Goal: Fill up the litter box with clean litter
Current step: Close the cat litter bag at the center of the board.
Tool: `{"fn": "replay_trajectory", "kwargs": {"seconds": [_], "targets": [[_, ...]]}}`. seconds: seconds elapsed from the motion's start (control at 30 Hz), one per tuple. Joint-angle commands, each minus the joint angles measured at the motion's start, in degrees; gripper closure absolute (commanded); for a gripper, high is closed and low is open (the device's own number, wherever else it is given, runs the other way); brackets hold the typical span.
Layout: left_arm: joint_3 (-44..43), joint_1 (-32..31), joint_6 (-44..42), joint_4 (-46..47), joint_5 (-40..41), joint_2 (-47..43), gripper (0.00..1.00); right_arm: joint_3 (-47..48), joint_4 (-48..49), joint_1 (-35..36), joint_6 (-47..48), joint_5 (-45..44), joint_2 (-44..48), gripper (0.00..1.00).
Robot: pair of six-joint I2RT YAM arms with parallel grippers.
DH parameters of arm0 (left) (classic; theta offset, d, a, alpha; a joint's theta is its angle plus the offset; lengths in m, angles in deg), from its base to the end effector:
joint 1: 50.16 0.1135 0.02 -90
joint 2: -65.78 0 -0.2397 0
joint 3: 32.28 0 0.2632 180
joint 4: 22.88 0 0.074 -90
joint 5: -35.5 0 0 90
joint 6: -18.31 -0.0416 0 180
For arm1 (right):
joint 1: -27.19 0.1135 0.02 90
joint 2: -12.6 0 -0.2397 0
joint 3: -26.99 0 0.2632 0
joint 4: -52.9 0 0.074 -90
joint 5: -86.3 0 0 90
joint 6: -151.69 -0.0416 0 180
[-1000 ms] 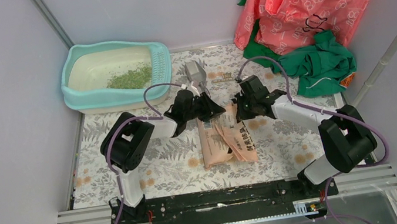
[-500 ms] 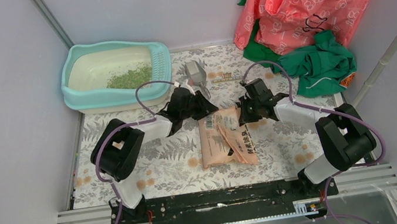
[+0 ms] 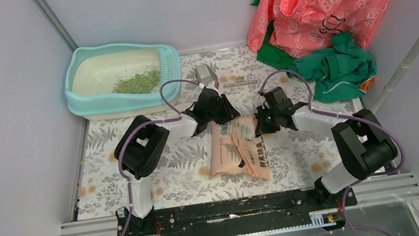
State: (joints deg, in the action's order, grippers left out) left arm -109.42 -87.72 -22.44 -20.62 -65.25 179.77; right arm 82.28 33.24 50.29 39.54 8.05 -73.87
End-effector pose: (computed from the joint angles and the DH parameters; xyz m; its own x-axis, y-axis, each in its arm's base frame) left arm 0.3303 -0.2638 0.1094 -0.8397 -0.2932 -0.4572 0.1295 0.7094 -0.6928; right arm 0.2753 0.1266 0.1275 -0.8500 0.0388 -0.5254 -0.1964 0.9021 0.3843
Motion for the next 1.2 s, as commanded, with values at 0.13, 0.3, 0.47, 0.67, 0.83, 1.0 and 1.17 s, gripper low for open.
{"fn": "replay_trajectory", "kwargs": {"seconds": [0.13,0.3,0.47,0.67,0.83,1.0,1.17], "targets": [[1.5,-1.2,-2.1,-4.2,4.7,-0.4,0.66,-1.3,0.0,-0.5,-0.5,3.6,-0.7,0.93],[2.3,-1.2,-3.3,-6.8,5.6,-7.5,0.65,-1.3,0.1,-0.6,-0.5,4.0,-0.2,0.92],[3.8,-1.3,-3.5,-7.7,5.1,-12.4,0.64,-1.4,0.2,-0.6,-0.7,4.3,0.0,0.9],[7.9,-1.6,-2.1,-4.0,1.8,-13.0,0.64,-1.8,0.4,-0.6,-0.8,4.5,0.4,0.85],[11.3,-2.4,-0.4,0.0,0.4,-10.6,0.64,-2.1,0.4,-0.6,-0.9,4.6,0.6,0.78],[13.0,-3.7,0.3,1.6,0.7,-7.5,0.65,-2.1,0.3,-0.6,-1.1,4.8,0.9,0.7],[15.0,-3.8,0.3,1.8,2.4,-7.1,0.65,-2.6,0.5,-0.5,-1.2,4.8,1.1,0.67]]}}
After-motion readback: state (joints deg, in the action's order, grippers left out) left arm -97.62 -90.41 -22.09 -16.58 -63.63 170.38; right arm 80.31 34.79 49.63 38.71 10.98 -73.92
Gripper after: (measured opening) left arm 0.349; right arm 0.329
